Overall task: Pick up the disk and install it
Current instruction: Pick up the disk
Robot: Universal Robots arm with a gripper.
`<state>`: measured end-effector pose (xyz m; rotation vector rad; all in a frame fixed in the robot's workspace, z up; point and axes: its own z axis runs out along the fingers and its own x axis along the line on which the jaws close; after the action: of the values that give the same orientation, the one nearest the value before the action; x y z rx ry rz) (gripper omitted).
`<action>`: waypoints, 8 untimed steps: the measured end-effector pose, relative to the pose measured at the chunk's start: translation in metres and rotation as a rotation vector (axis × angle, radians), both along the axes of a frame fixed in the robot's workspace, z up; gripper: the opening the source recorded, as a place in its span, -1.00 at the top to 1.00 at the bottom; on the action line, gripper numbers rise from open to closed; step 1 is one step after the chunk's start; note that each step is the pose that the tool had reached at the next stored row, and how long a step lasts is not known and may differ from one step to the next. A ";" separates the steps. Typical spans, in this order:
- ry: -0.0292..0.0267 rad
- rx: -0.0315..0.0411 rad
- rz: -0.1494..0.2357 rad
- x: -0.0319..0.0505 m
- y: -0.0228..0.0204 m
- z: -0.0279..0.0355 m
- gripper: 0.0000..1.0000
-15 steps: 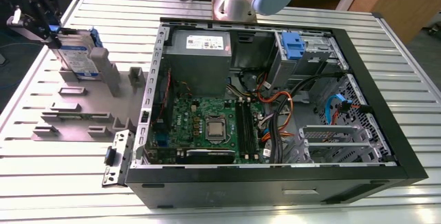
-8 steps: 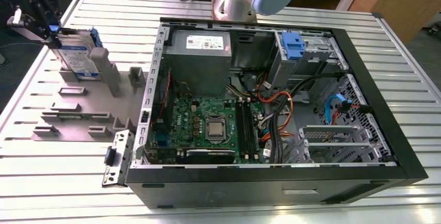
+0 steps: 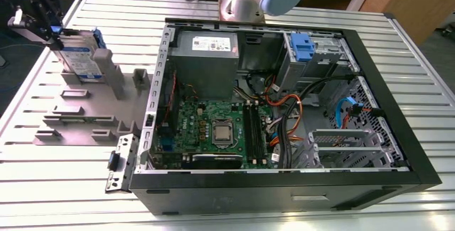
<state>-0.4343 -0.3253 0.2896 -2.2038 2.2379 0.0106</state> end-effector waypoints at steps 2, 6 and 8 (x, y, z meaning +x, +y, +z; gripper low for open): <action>0.0000 0.0000 0.000 0.0000 0.0000 0.0000 0.25; 0.0001 -0.0002 -0.003 0.0000 0.0000 0.0000 0.25; 0.0000 -0.0001 -0.003 0.0000 0.0000 0.0000 0.25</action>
<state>-0.4343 -0.3253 0.2896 -2.2006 2.2412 0.0104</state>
